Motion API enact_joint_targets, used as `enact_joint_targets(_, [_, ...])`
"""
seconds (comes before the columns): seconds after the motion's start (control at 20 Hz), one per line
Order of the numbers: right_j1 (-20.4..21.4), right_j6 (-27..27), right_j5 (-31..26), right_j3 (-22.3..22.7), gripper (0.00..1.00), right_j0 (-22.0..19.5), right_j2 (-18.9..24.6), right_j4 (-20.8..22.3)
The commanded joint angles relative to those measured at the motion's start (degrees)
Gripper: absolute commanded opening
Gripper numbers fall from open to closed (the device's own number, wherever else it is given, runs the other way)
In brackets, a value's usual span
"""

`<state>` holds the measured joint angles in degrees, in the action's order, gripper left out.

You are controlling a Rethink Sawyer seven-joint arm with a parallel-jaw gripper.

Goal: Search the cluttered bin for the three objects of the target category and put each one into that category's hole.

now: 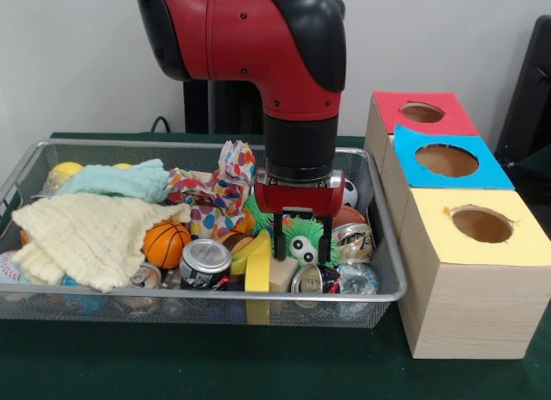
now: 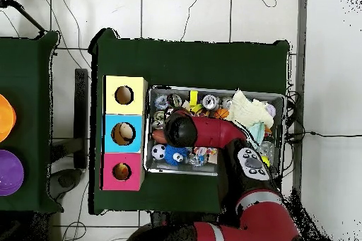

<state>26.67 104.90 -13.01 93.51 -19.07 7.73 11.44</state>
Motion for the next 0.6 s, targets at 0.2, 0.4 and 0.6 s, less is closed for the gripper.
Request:
enact_joint_targets(0.2, [-1.5,-1.1,0.1,0.2,1.0,-7.3,5.5,3.9])
enact_joint_targets(0.4, [-1.9,-4.2,-1.2,-0.2,1.0,-10.4,7.6,5.6])
enact_joint_targets(0.6, [-1.2,-6.2,-3.8,-1.4,1.0,-12.3,8.7,7.4])
